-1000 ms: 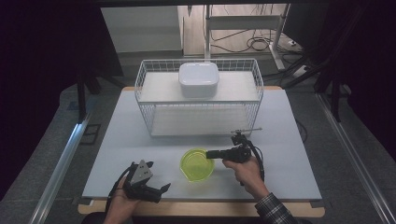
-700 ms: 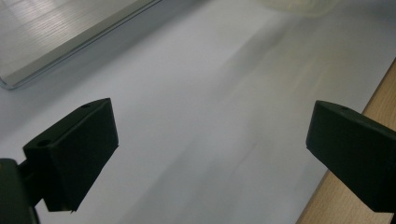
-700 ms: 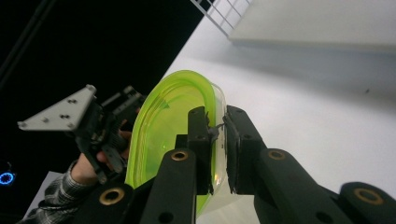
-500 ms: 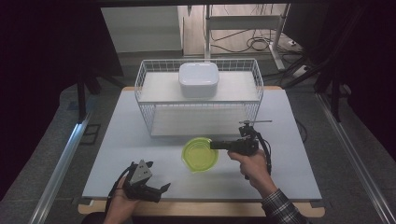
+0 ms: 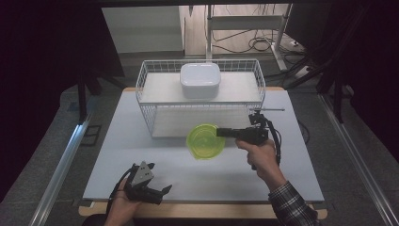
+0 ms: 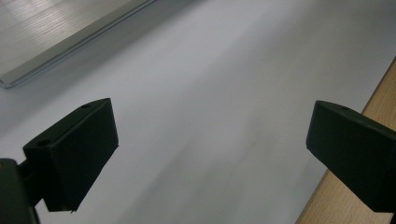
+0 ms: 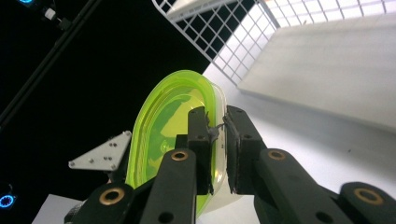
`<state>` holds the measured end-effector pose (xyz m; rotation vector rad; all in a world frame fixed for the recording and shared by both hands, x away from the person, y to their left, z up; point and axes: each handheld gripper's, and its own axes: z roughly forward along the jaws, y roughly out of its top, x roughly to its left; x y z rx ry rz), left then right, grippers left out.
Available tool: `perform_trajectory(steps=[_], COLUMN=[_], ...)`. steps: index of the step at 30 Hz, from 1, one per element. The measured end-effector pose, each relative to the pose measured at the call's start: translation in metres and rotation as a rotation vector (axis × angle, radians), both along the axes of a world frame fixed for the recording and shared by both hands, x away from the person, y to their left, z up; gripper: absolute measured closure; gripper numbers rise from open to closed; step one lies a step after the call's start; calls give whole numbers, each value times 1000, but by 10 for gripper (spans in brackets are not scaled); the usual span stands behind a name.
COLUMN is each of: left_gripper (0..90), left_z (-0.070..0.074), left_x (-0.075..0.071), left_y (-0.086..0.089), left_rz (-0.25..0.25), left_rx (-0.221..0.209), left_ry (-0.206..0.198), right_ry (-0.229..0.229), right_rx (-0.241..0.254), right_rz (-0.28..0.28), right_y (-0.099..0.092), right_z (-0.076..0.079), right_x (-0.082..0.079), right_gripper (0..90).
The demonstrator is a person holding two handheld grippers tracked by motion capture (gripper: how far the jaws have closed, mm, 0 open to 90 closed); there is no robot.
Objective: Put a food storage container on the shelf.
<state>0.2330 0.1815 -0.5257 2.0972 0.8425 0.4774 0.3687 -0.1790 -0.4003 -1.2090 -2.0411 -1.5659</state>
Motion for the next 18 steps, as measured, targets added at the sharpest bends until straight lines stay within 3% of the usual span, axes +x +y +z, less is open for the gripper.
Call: perform_trajectory(steps=[18], left_gripper=[20], left_z=[-1], left_x=[0], left_y=[0], left_rz=[2], left_rx=[-6], left_ry=[2], right_ry=[-51], right_rx=[24], right_rz=[-24], right_y=[-1], right_z=[40], right_x=[12], right_gripper=[815])
